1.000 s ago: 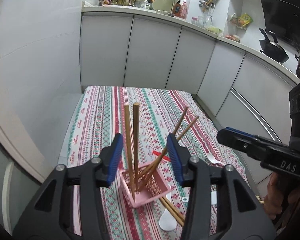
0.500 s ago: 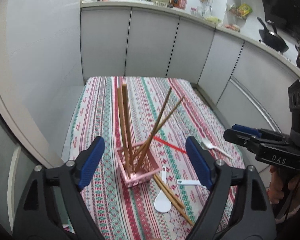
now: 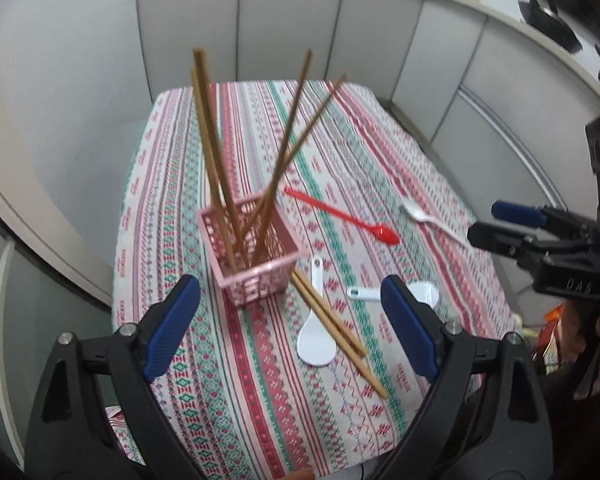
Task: Organize utensils
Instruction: 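Withdraw both open grippers from the pink holder, then move the right gripper to the chopsticks lying beside the holder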
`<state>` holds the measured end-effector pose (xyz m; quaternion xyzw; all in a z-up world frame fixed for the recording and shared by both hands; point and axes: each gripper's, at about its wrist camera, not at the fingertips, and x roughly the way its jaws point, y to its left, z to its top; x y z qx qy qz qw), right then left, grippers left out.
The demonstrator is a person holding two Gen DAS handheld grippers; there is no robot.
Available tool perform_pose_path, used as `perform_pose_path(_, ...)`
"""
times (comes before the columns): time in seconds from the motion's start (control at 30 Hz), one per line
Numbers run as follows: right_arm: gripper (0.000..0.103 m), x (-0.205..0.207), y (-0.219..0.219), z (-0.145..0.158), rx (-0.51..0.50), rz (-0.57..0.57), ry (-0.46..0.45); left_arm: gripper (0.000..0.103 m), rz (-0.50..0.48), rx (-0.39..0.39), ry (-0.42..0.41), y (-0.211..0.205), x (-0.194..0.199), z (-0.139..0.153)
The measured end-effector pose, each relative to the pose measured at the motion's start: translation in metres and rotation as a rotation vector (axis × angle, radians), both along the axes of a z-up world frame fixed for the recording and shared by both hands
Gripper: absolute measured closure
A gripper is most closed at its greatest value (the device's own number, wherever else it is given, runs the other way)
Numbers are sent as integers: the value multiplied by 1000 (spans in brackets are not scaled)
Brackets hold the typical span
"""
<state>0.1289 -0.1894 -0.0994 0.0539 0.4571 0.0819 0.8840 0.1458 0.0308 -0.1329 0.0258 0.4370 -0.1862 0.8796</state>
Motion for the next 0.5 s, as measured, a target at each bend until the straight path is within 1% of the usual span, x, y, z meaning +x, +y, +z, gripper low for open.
perform_pose_path(0.13, 23, 1, 0, -16, -31, 7, 62, 11, -9, 35, 33, -3, 0, -15)
perform_pose_path(0.27, 23, 6, 6, -36, -69, 20, 124, 11, 12, 45, 71, -2, 1, -31)
perform_pose_path(0.4, 23, 14, 17, -52, -63, 54, 163, 11, 53, 59, 121, 2, 6, -51)
perform_pose_path(0.5, 23, 20, 27, -65, -43, 88, 191, 11, 58, 69, 150, 5, 9, -60)
